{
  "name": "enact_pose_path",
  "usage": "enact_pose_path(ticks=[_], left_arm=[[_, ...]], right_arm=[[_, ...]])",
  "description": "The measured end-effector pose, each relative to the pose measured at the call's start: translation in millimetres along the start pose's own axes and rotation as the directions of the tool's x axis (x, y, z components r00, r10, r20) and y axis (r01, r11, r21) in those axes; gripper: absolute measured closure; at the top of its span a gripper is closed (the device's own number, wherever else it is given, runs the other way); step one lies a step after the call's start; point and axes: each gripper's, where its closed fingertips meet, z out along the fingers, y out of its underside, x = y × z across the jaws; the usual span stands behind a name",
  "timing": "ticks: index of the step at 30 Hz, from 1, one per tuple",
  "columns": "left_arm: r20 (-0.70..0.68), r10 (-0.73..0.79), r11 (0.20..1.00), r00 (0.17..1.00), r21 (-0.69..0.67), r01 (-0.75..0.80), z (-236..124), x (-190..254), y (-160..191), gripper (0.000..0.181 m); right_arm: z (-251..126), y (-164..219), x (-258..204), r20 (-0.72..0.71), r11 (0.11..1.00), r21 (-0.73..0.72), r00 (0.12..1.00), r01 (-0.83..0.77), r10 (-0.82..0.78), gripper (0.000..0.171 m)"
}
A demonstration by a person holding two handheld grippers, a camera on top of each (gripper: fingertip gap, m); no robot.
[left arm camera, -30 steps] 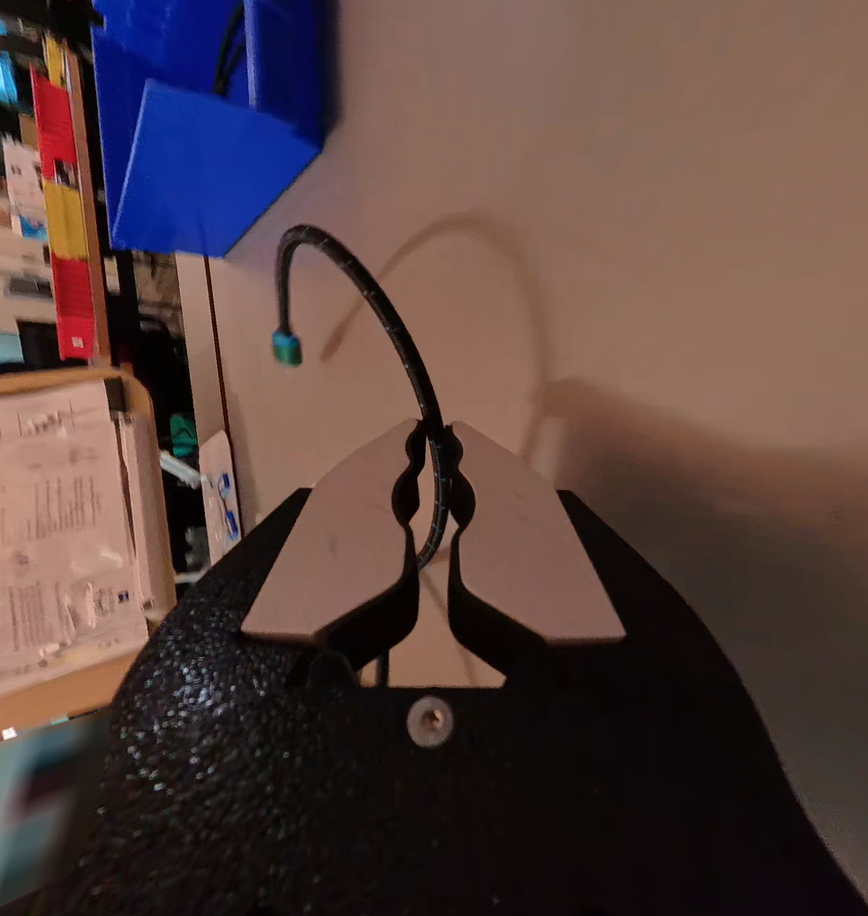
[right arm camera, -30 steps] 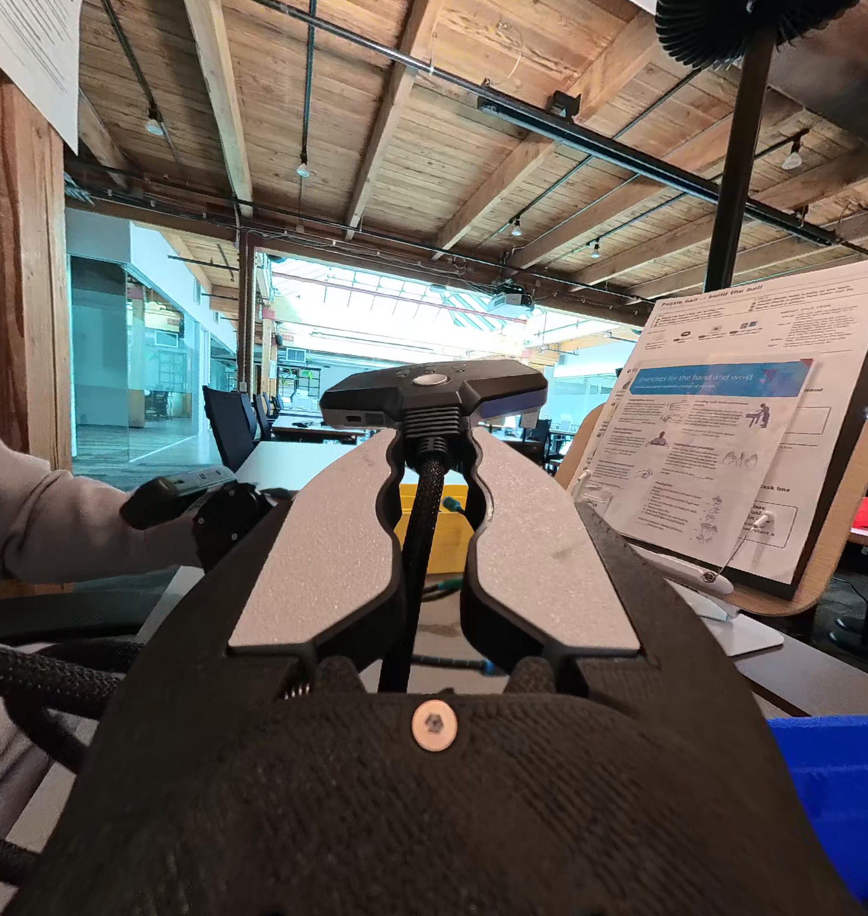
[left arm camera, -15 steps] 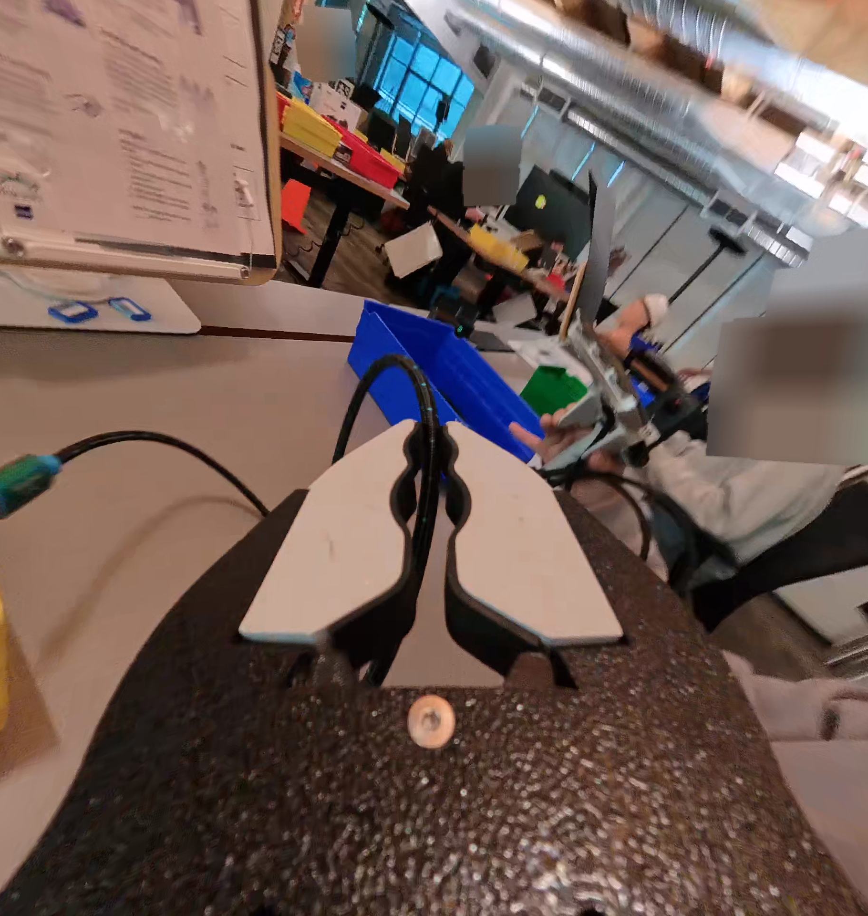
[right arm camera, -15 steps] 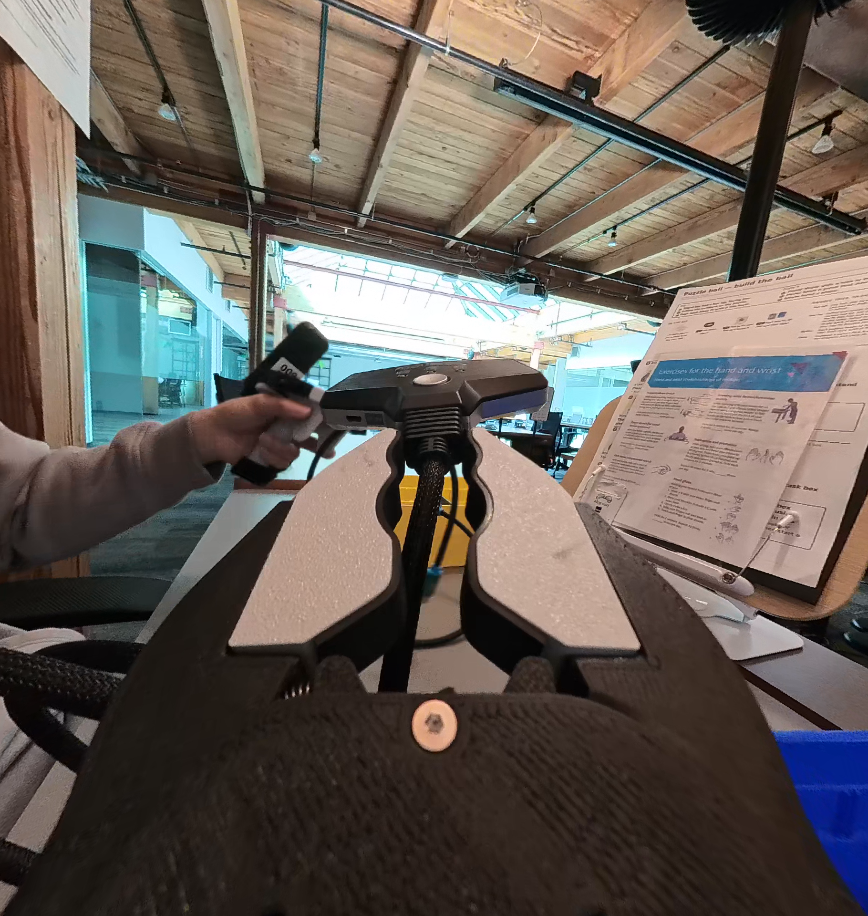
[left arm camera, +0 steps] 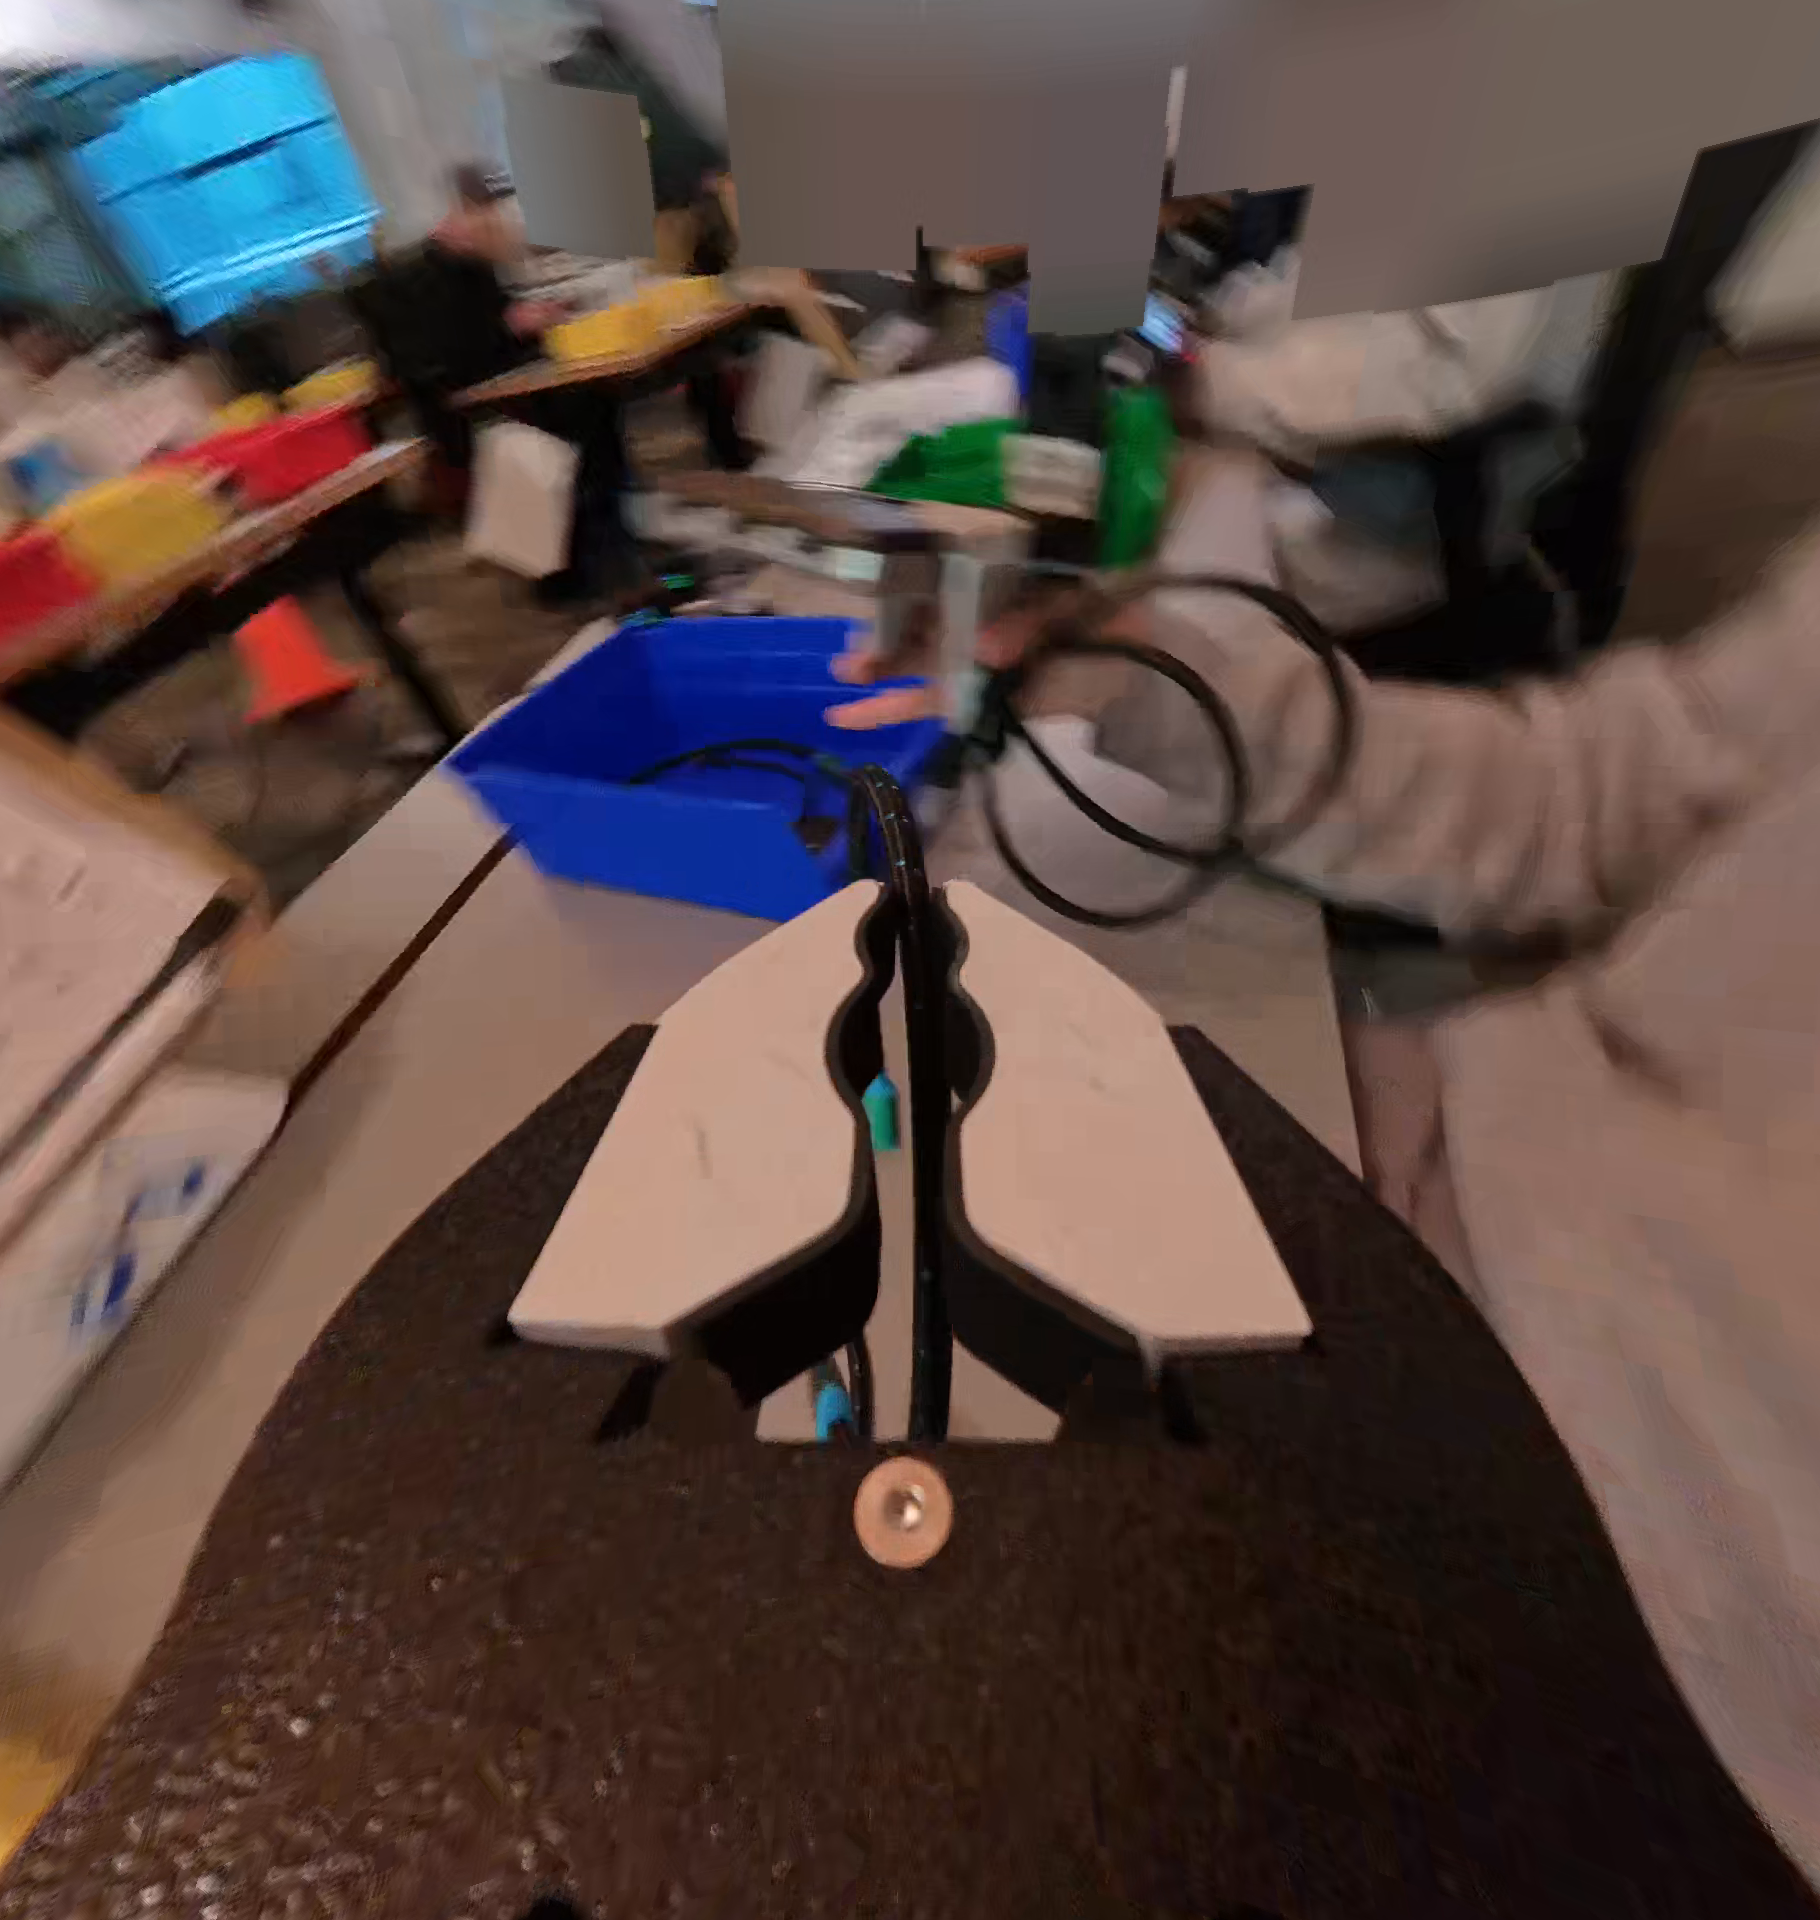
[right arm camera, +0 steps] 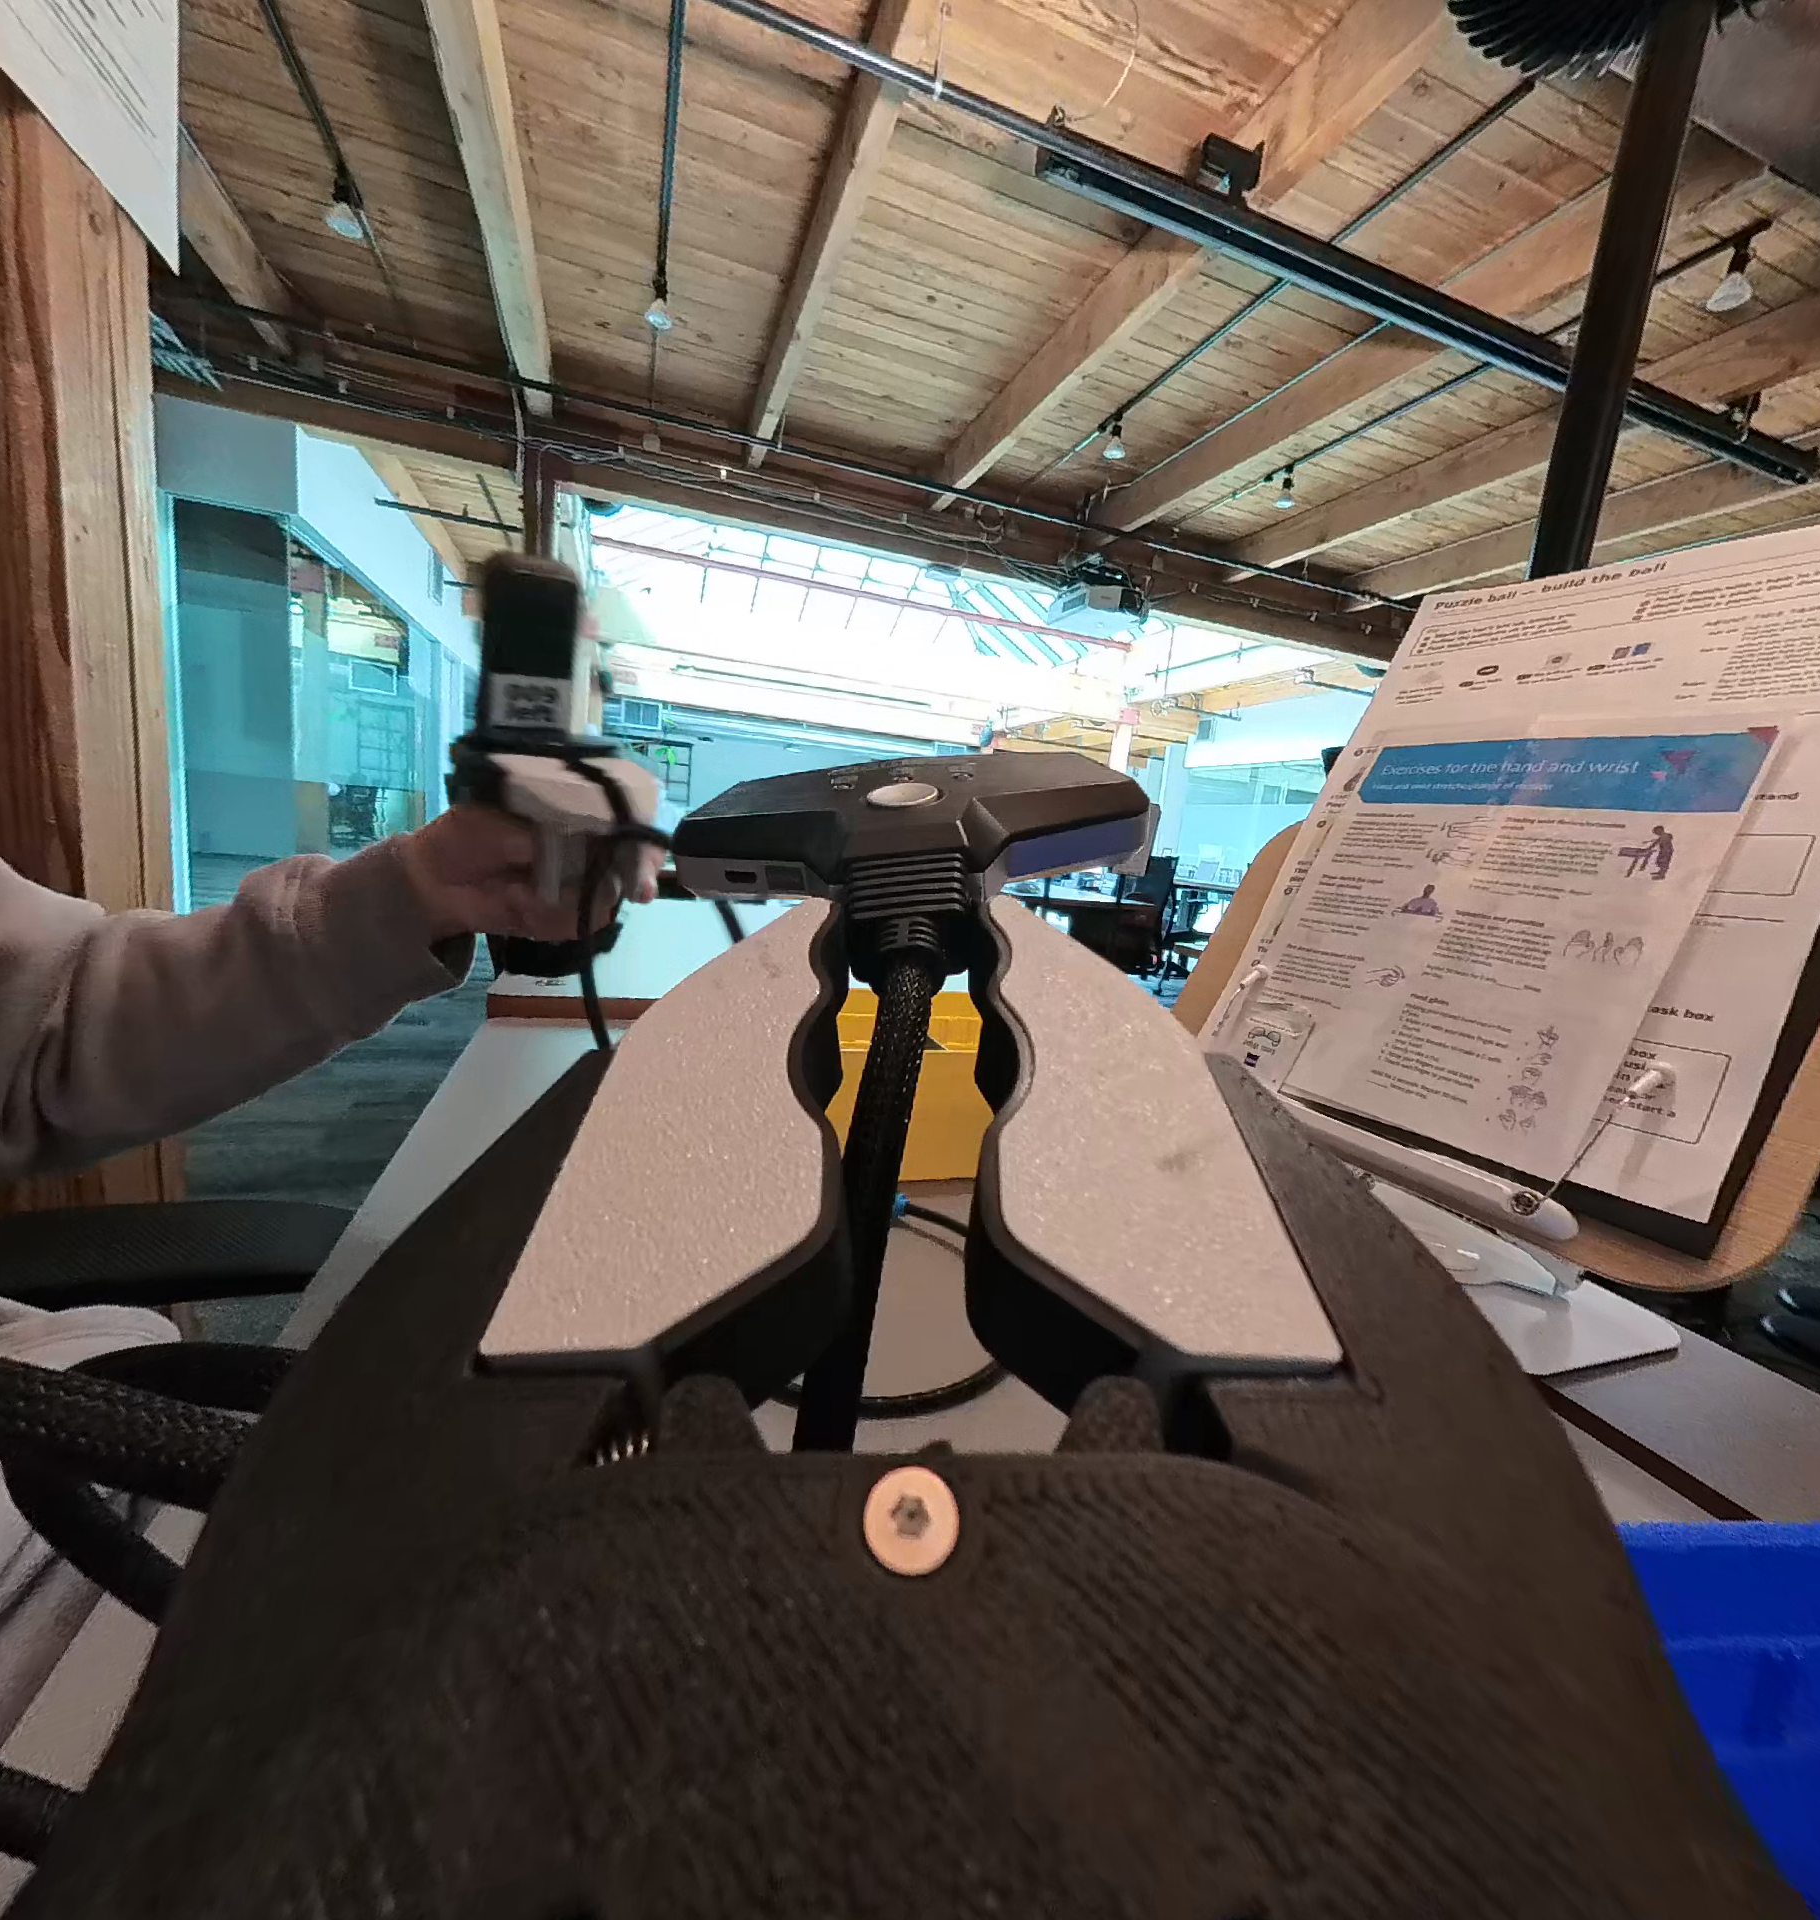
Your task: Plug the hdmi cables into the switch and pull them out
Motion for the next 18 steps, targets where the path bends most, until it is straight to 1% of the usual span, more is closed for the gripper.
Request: enact_pose_path(ticks=[1,2,3,5,6,9,12,13,14,15,16,17,18], left_arm=[[-0.098,0.126,0.991,0.987,-0.028,-0.129,10,22,7,0.175],[-0.188,0.215,0.971,0.958,-0.065,-0.231,19,40,22,0.176],[-0.233,0.275,0.946,0.933,-0.107,-0.306,28,50,41,0.176],[-0.315,0.335,0.896,0.888,-0.185,-0.404,38,62,83,0.177],[-0.343,0.340,0.883,0.876,-0.206,-0.423,40,66,100,0.177],[-0.364,0.295,0.870,0.883,-0.280,-0.406,35,65,139,0.176],[-0.307,0.195,0.847,0.931,-0.427,-0.318,22,44,177,0.171],[-0.291,0.153,0.842,0.944,-0.462,-0.279,17,40,187,0.165],[-0.272,0.109,0.846,0.956,-0.480,-0.233,13,37,192,0.154],[-0.249,0.069,0.855,0.966,-0.484,-0.186,11,34,193,0.143],[-0.210,0.042,0.872,0.977,-0.470,-0.139,11,28,187,0.138],[-0.152,0.023,0.899,0.988,-0.430,-0.087,15,21,176,0.136],[-0.090,-0.010,0.932,0.996,-0.361,-0.024,21,13,158,0.133]], right_arm=[[-1,0,1,-0.002,1.000,0.001,1.000,0.001,-0.001,0.149],[-2,-1,1,-0.001,1.000,0.006,1.000,0.000,0.000,0.149],[-2,-2,1,-0.002,1.000,0.012,1.000,-0.003,0.003,0.149],[-3,-2,2,-0.005,1.000,0.014,1.000,-0.006,0.006,0.149],[-4,-1,1,-0.004,1.000,0.011,1.000,-0.004,0.004,0.149],[-3,1,0,-0.002,1.000,-0.007,1.000,0.004,-0.004,0.149],[-1,4,1,0.001,1.000,-0.009,1.000,0.005,-0.005,0.149],[0,5,1,0.001,1.000,-0.012,1.000,0.002,-0.002,0.149],[0,7,1,0.002,1.000,-0.019,1.000,0.002,-0.002,0.149],[1,9,1,0.001,1.000,-0.027,1.000,0.005,-0.005,0.149],[1,12,1,0.001,0.999,-0.037,1.000,0.007,-0.007,0.149],[2,14,0,0.007,0.999,-0.047,1.000,0.007,-0.007,0.149],[4,16,-1,0.016,0.999,-0.053,1.000,0.006,-0.005,0.149]])
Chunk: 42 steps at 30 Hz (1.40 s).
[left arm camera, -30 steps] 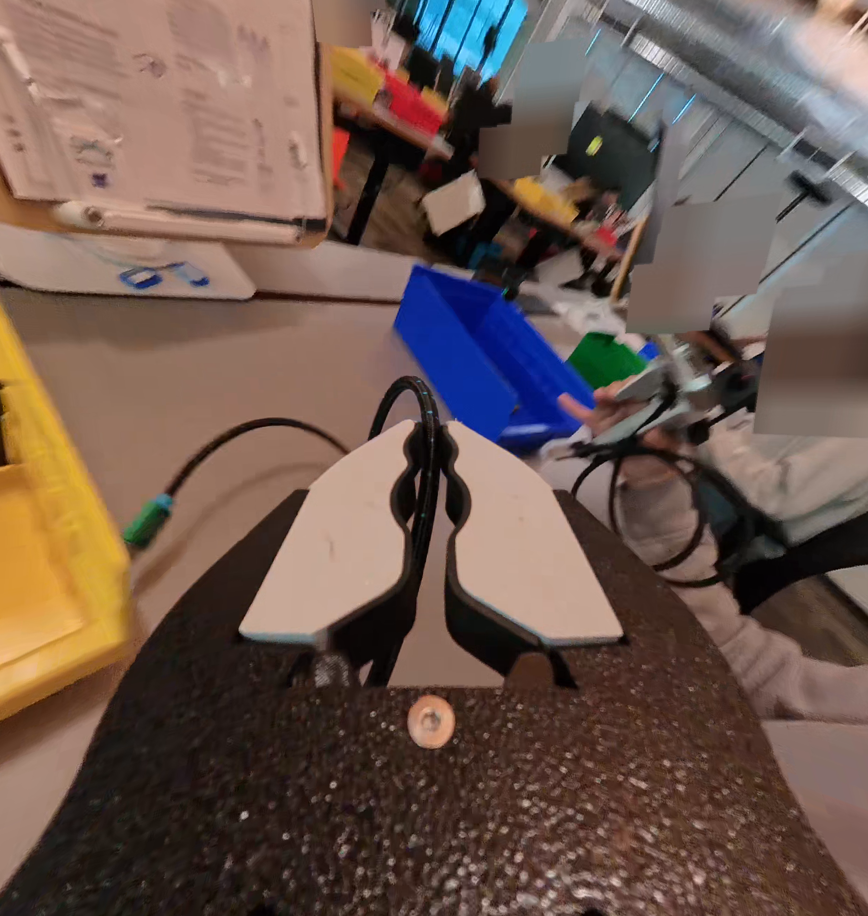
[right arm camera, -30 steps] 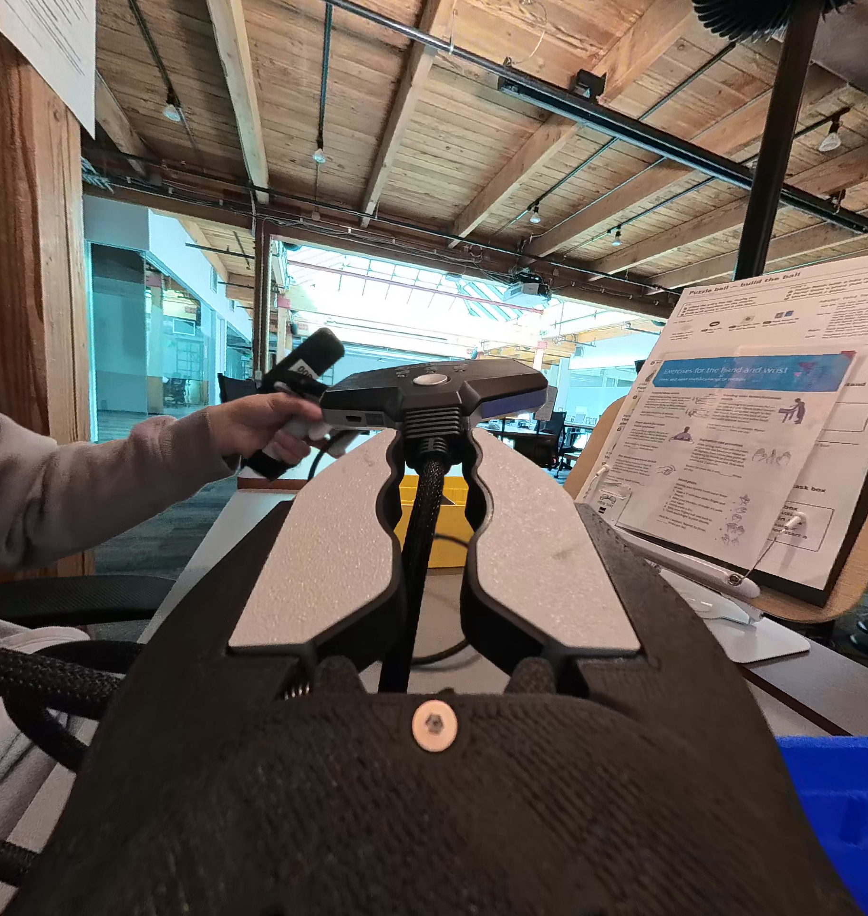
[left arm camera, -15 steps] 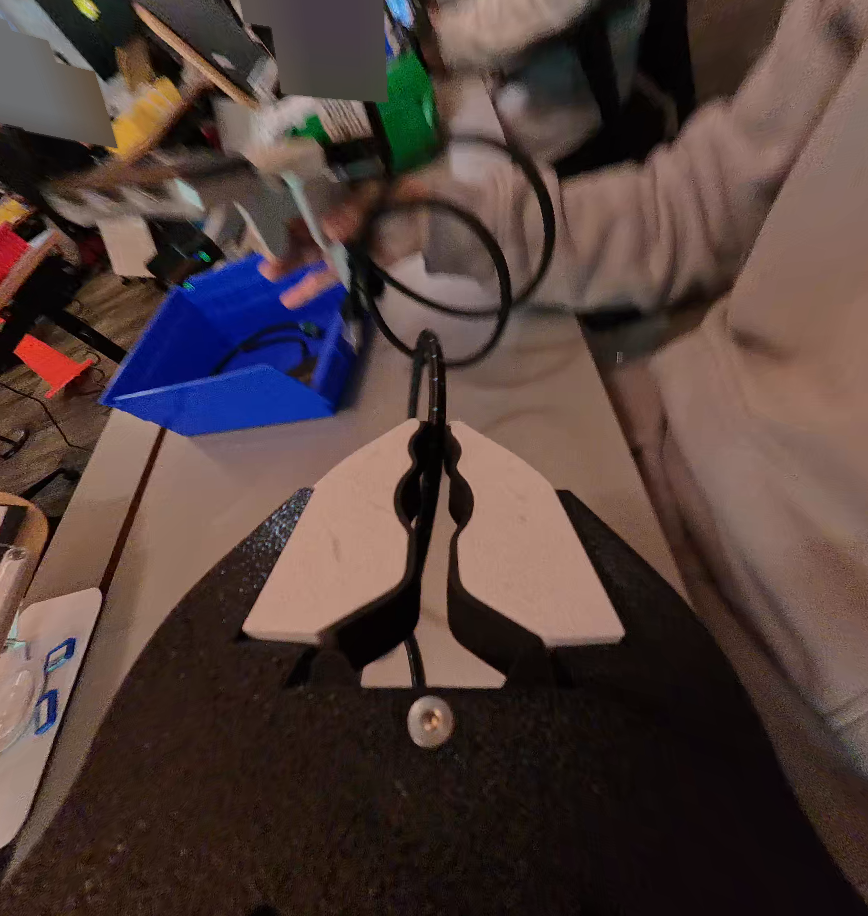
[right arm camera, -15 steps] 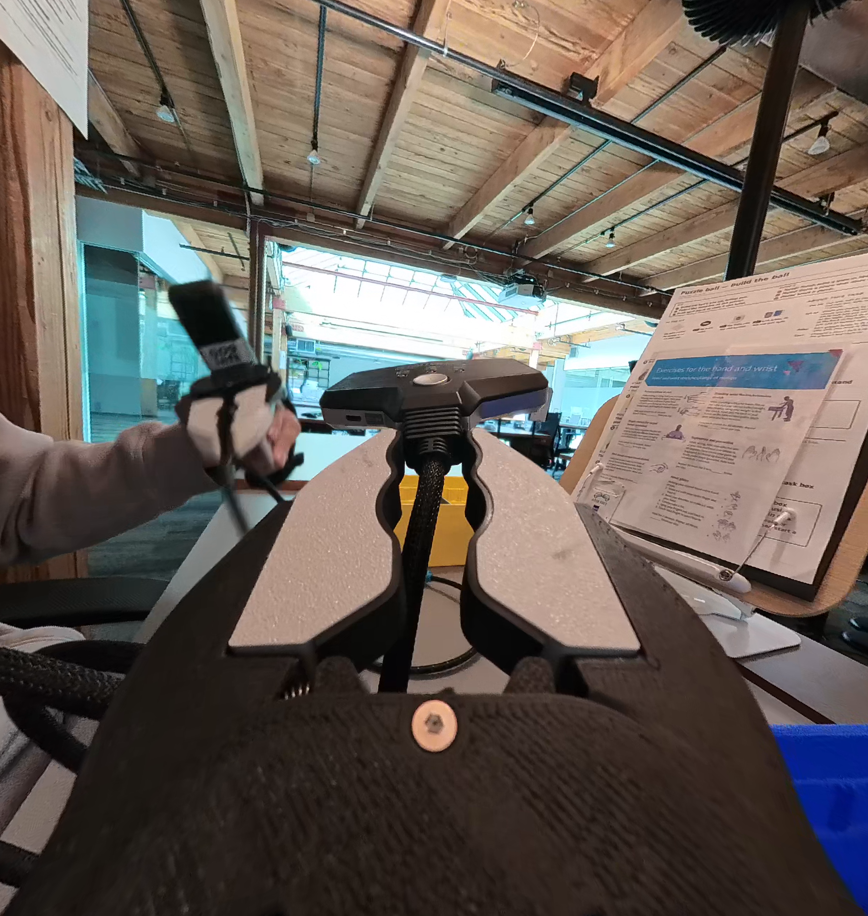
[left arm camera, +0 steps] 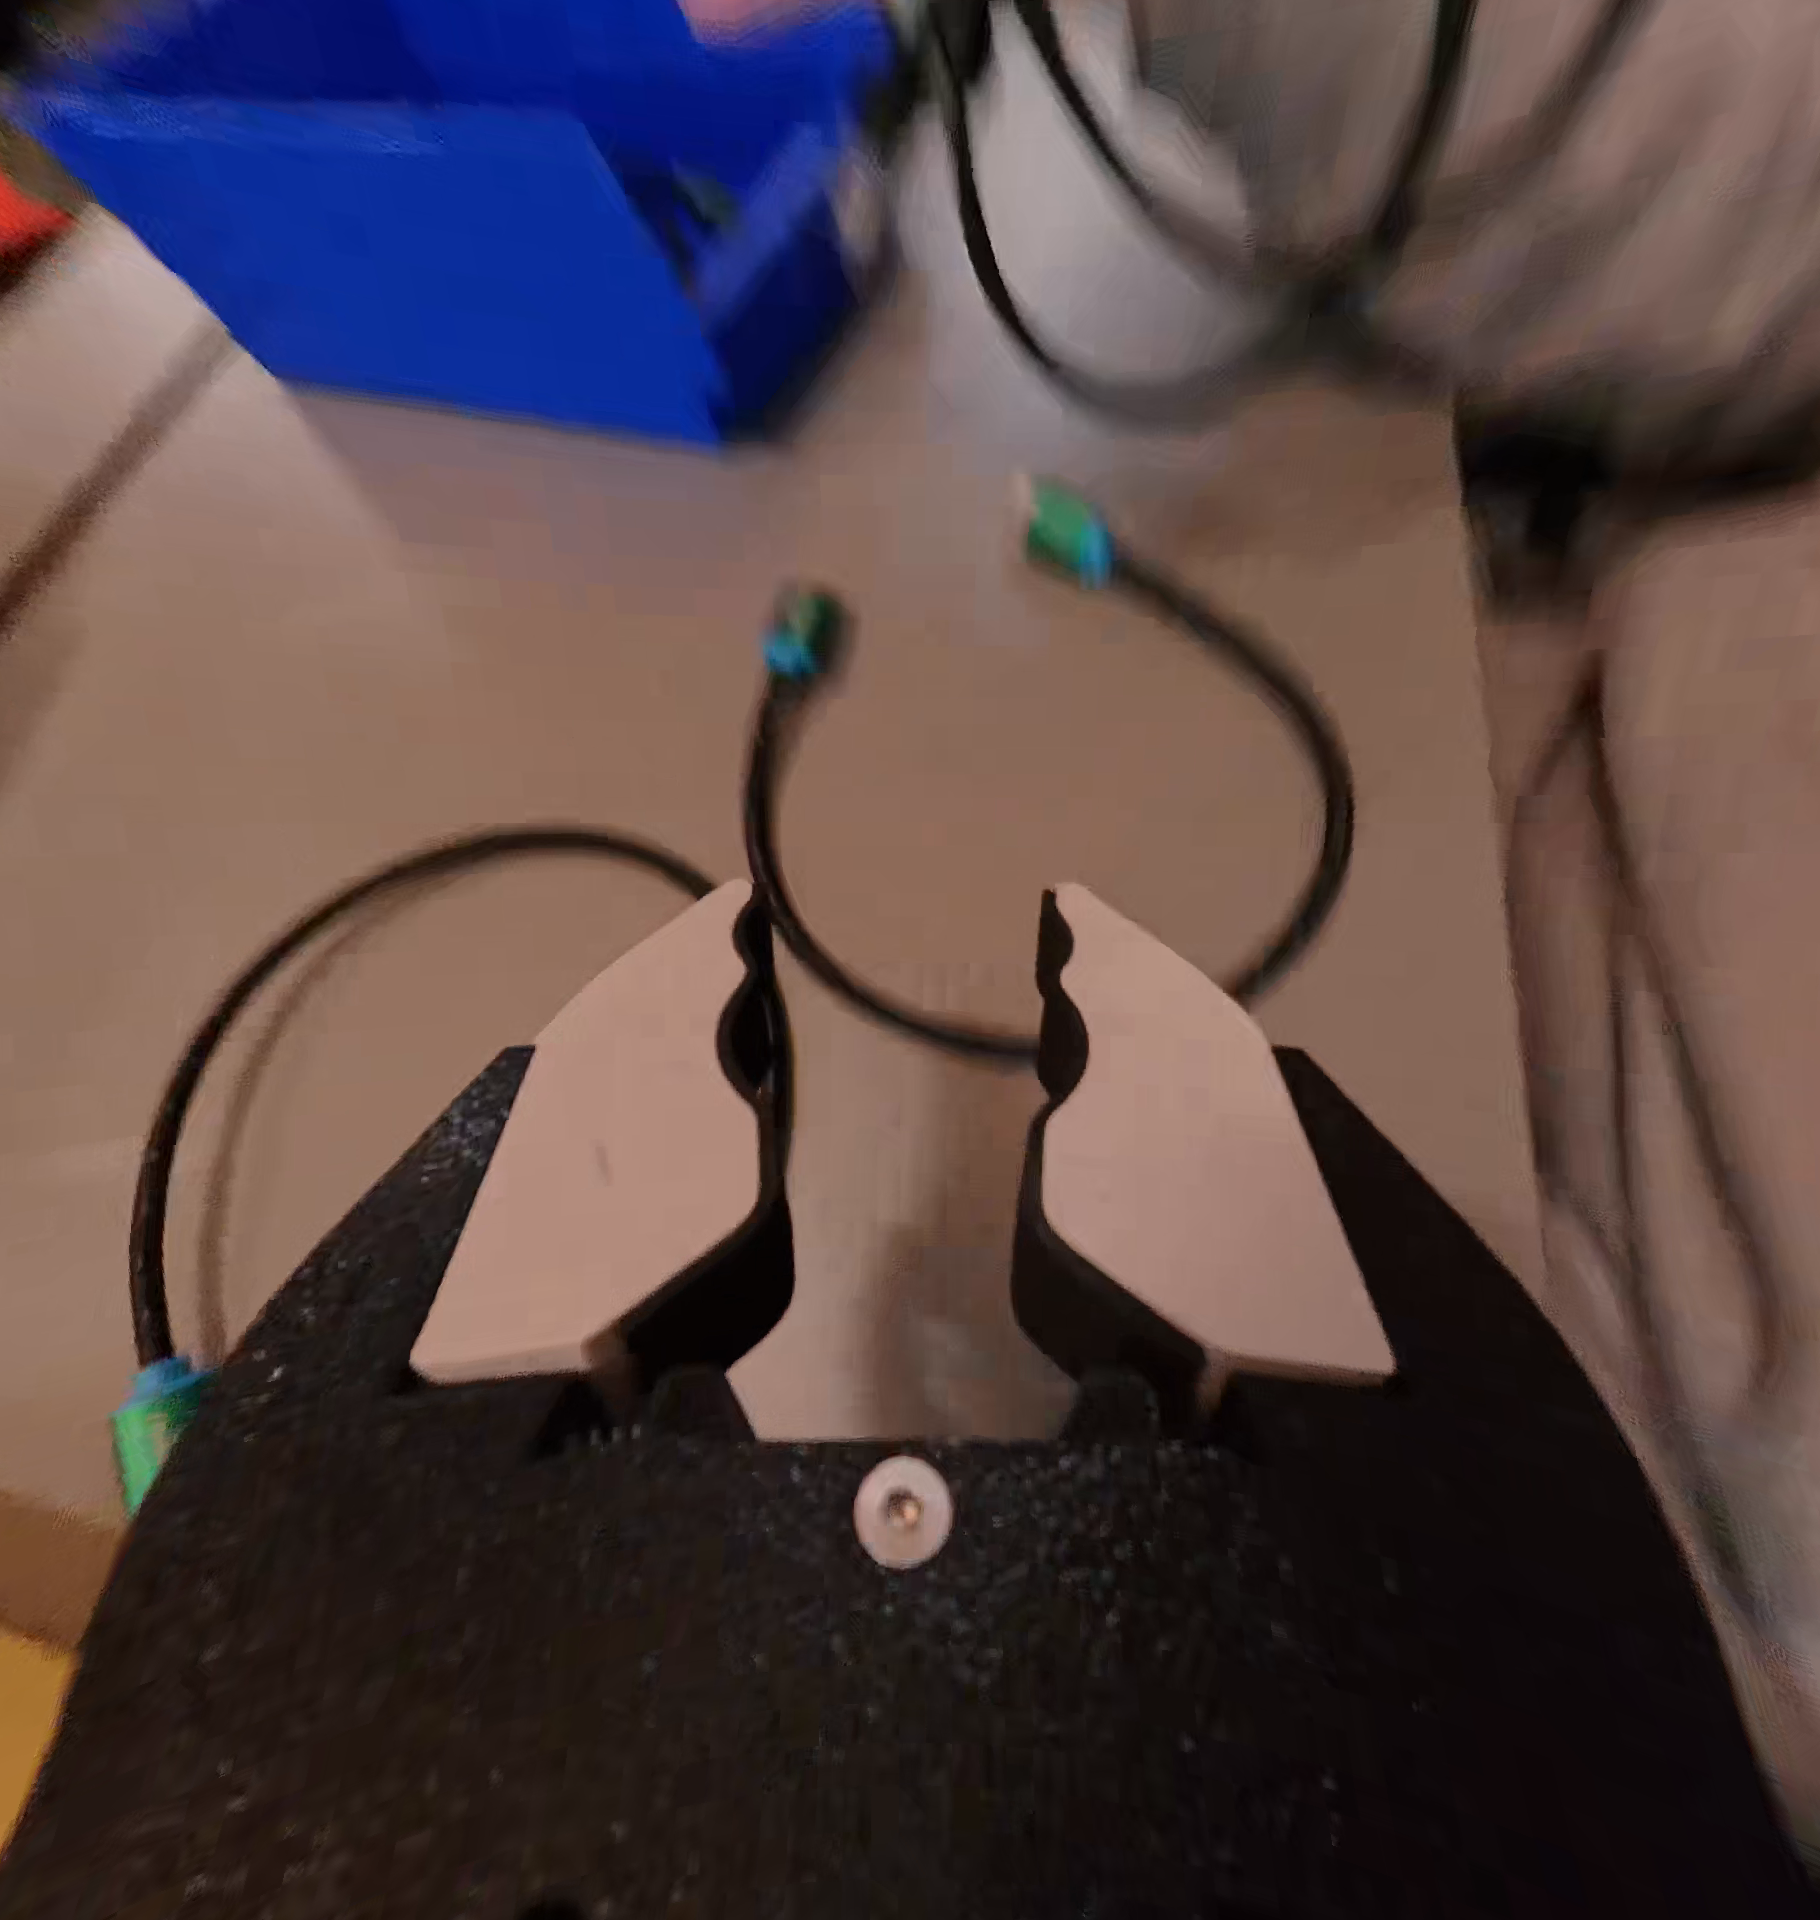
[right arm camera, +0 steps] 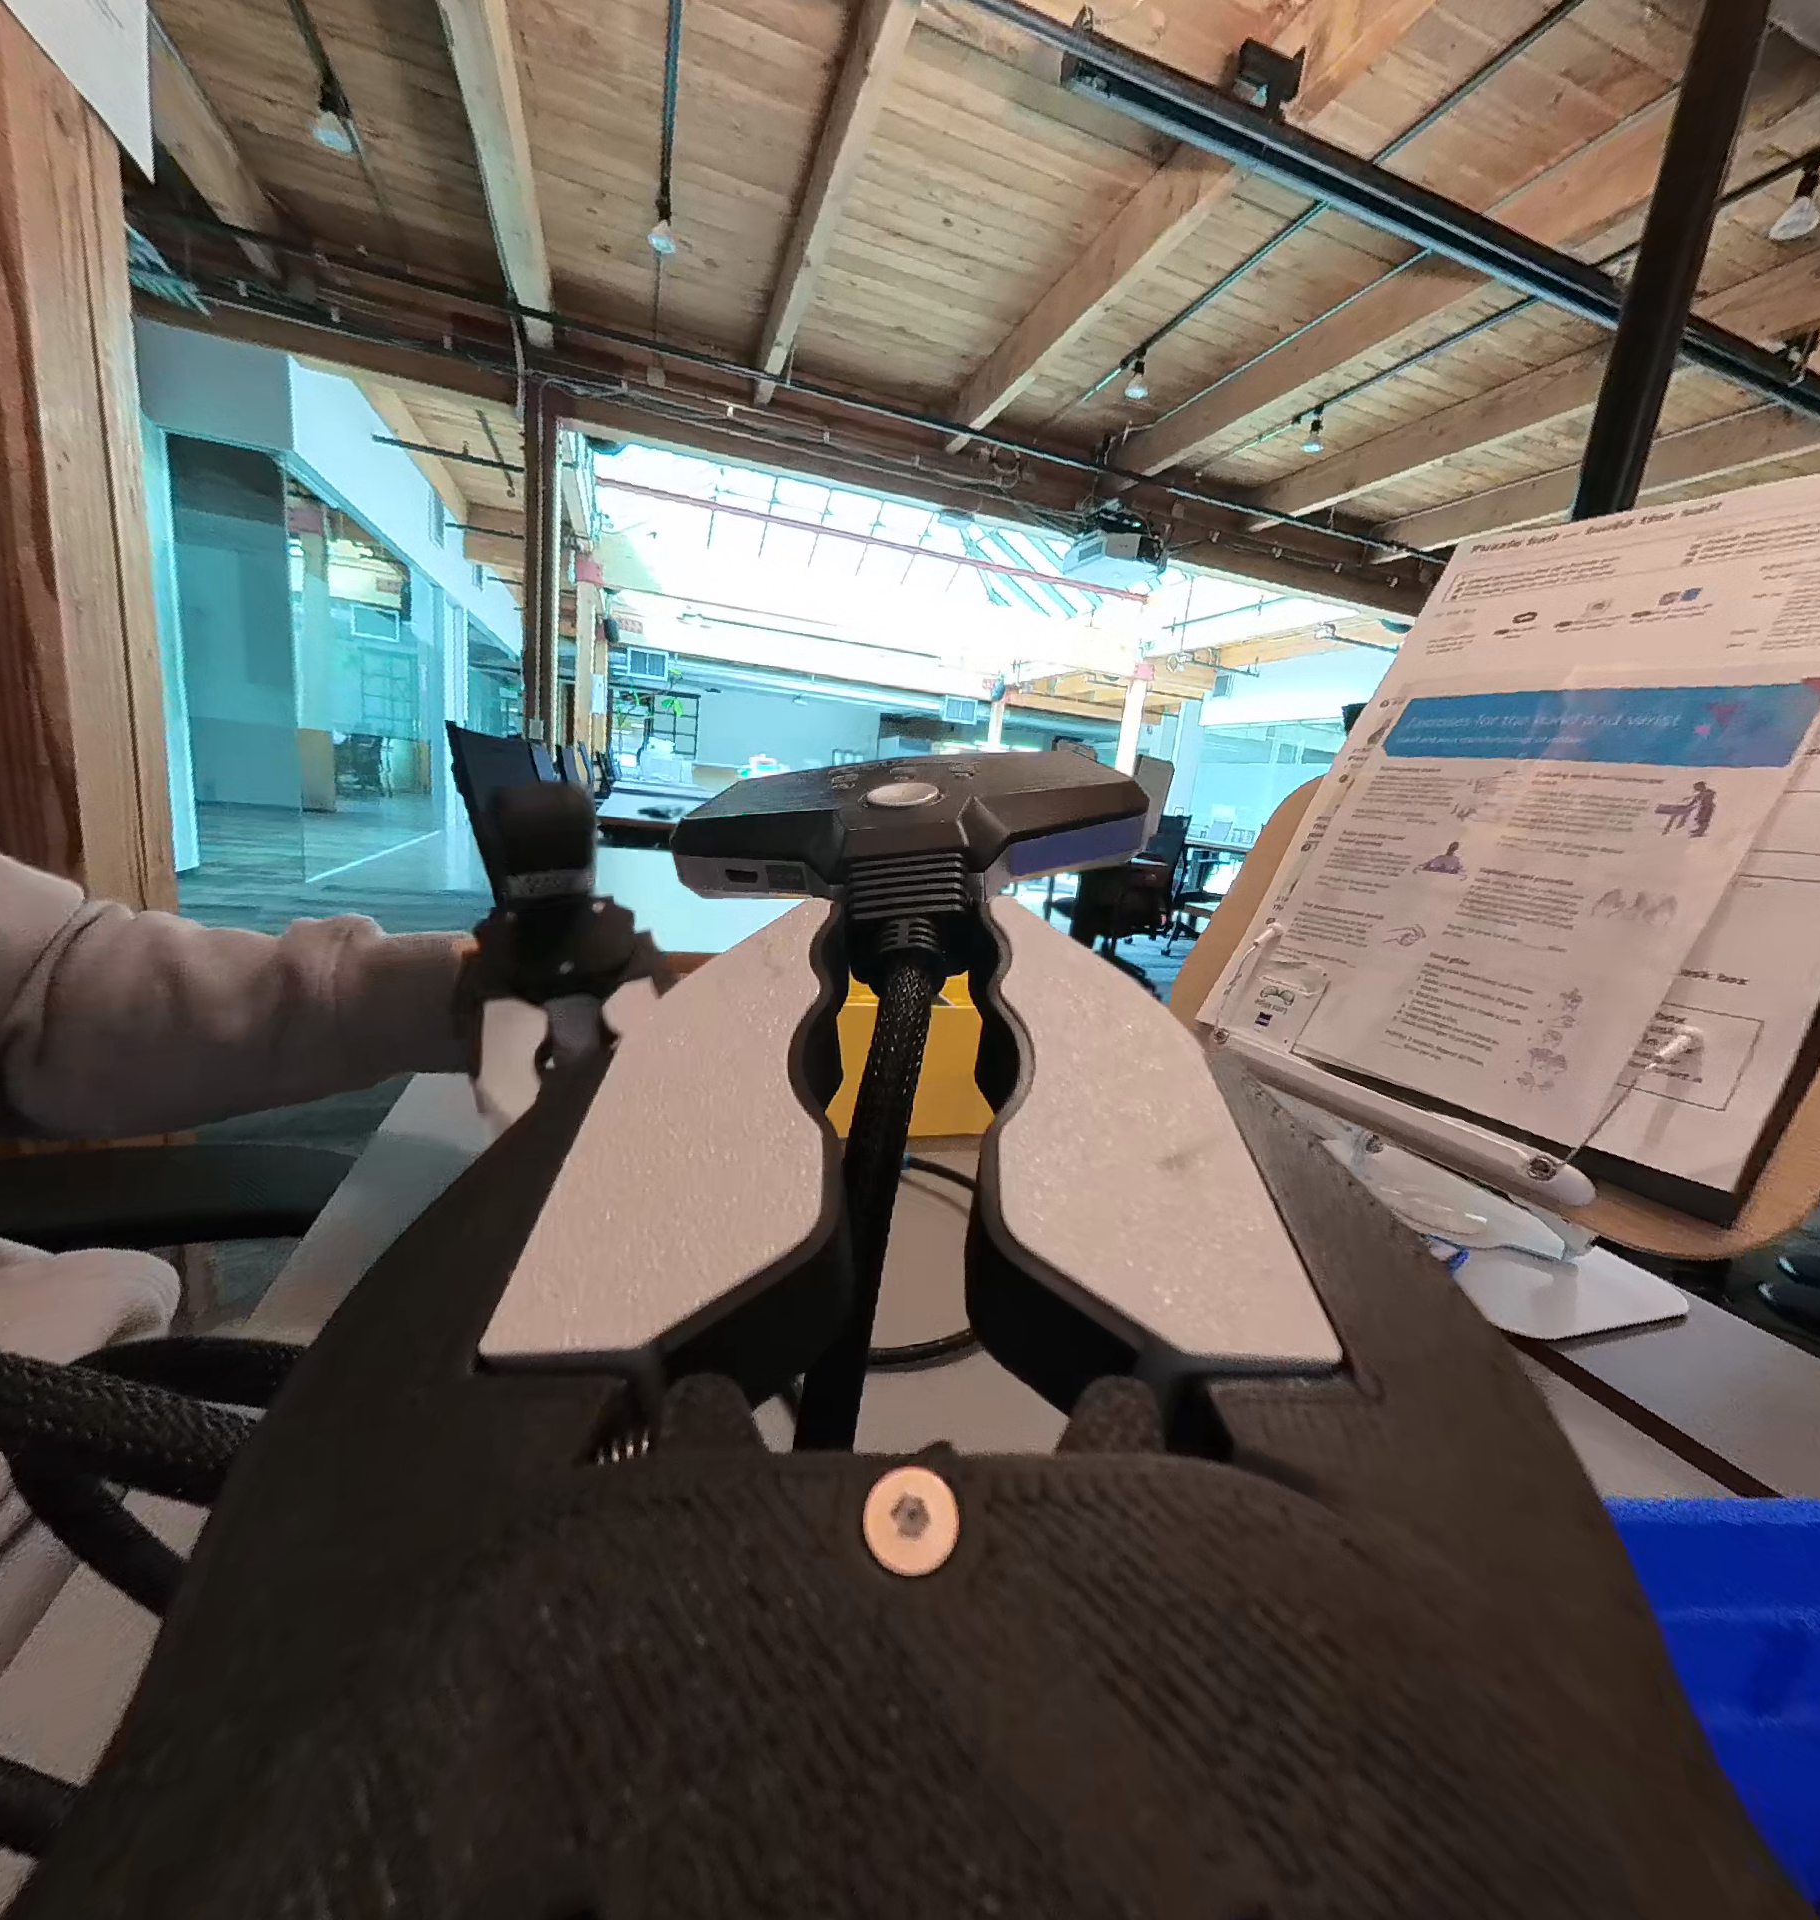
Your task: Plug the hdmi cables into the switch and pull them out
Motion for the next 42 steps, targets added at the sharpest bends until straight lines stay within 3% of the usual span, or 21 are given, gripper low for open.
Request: enact_pose_path(ticks=[2,3,6,7,8,11,14,18,23,29,35,39,42], left_arm=[[0.019,-0.190,0.959,0.982,0.218,0.181,-4,-14,-47,0.126],[-0.058,-0.293,0.896,0.954,0.333,0.295,-8,-16,-74,0.116],[-0.342,-0.525,0.588,0.779,0.516,0.623,-21,-32,-138,0.124],[-0.405,-0.547,0.527,0.733,0.514,0.677,-20,-35,-149,0.134],[-0.436,-0.575,0.492,0.692,0.492,0.719,-15,-38,-155,0.128],[-0.451,-0.631,0.477,0.631,0.416,0.775,6,-35,-161,0.121],[-0.448,-0.681,0.444,0.579,0.376,0.813,20,-35,-158,0.148],[-0.595,-0.715,0.202,0.368,0.327,0.923,20,-42,-156,0.159],[-0.681,-0.699,-0.017,0.216,0.318,0.948,17,-46,-151,0.159],[-0.696,-0.686,-0.035,0.211,0.321,0.946,12,-43,-153,0.158],[-0.701,-0.685,-0.030,0.197,0.298,0.954,14,-44,-155,0.158],[-0.711,-0.679,-0.067,0.180,0.305,0.950,13,-50,-155,0.158],[-0.696,-0.692,-0.049,0.191,0.309,0.950,15,-52,-152,0.158]], right_arm=[[7,4,-5,0.026,1.000,-0.003,1.000,-0.010,0.011,0.149],[11,7,-9,0.048,1.000,-0.002,0.999,-0.017,0.017,0.149],[29,18,-23,0.109,0.999,-0.004,0.994,-0.032,0.032,0.149],[35,23,-28,0.125,0.999,-0.015,0.991,-0.037,0.039,0.149],[41,28,-32,0.137,0.999,-0.028,0.990,-0.030,0.034,0.149],[55,41,-46,0.176,0.997,-0.081,0.984,0.001,0.013,0.149],[63,51,-52,0.186,0.992,-0.118,0.982,0.036,-0.013,0.149],[67,58,-50,0.163,0.986,-0.124,0.982,0.114,-0.093,0.149],[71,61,-51,0.141,0.969,-0.106,0.968,0.224,-0.209,0.148],[73,55,-55,0.126,0.935,-0.096,0.936,0.342,-0.329,0.147],[72,52,-55,0.137,0.968,-0.066,0.963,0.243,-0.232,0.148],[75,54,-53,0.109,0.958,-0.076,0.957,0.278,-0.269,0.149],[75,58,-51,0.099,0.957,-0.103,0.961,0.269,-0.260,0.148]])
